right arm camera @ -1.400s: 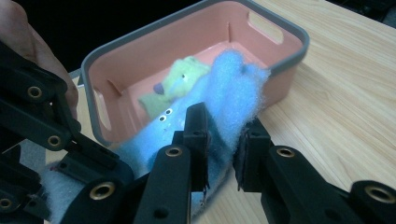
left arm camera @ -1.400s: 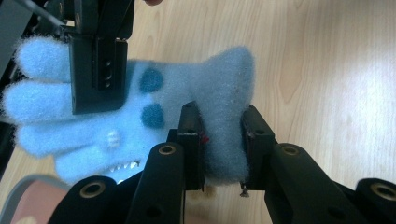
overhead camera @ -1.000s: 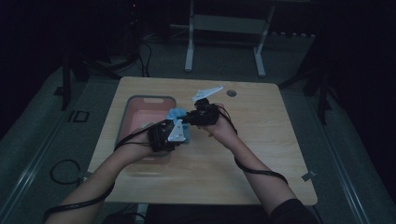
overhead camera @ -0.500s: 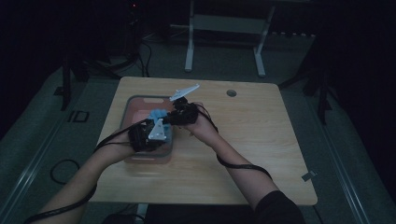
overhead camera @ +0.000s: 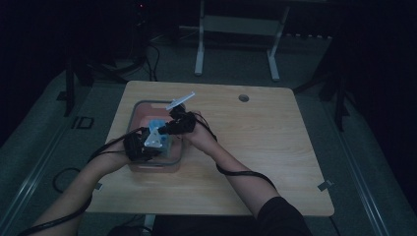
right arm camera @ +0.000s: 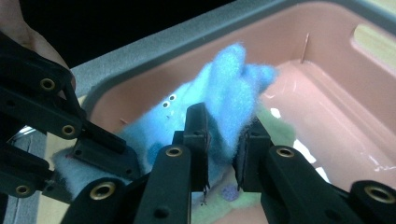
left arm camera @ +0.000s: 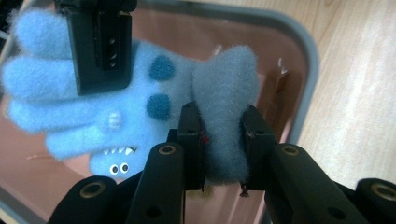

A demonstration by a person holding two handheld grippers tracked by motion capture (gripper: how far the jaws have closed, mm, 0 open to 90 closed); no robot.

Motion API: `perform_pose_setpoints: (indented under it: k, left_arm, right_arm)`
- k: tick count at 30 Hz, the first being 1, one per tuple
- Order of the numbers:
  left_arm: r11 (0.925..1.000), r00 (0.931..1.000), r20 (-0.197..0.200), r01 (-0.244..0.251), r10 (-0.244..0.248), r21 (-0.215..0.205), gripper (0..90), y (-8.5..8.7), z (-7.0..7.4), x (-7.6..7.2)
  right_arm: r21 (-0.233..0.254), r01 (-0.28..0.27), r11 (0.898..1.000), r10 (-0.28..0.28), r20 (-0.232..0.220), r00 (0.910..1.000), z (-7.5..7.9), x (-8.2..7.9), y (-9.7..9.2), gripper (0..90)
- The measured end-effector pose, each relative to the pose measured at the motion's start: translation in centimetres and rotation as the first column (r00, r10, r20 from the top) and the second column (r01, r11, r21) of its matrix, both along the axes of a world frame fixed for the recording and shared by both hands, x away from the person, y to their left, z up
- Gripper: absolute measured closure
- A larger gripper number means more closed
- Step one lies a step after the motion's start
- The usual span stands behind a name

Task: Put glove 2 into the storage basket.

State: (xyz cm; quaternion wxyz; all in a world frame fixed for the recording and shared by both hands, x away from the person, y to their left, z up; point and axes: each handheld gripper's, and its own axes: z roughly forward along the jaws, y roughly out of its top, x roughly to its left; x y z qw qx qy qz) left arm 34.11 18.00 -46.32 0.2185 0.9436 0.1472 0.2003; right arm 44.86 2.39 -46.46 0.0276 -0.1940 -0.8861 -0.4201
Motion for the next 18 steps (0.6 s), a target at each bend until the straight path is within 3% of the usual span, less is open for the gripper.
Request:
perform_pose_setpoints:
  k: [5,10,15,18]
  left_arm:
    - [0.9998,0.9999,0.004,-0.017,0.017,0.013,74.6,-0.1,-1.4,0.7]
    - [0.9995,0.9994,-0.018,-0.031,0.030,-0.007,74.5,0.1,-2.0,1.3]
    - [0.9993,0.9988,-0.030,-0.037,0.037,0.001,74.2,0.2,-2.8,1.6]
    - [0.9987,0.9981,-0.036,-0.050,0.049,-0.015,73.8,0.4,-3.0,1.8]
  right_arm:
    - [-0.025,0.012,1.000,-0.013,-0.016,0.9998,-1.1,0.8,0.4,77.5]
    - [-0.056,0.029,0.998,-0.030,-0.024,0.9993,-2.1,1.5,0.9,77.4]
    - [-0.093,0.034,0.995,-0.036,-0.012,0.9993,-2.9,1.7,1.4,76.6]
    - [-0.100,0.037,0.994,-0.038,-0.005,0.9993,-2.9,1.9,1.6,75.6]
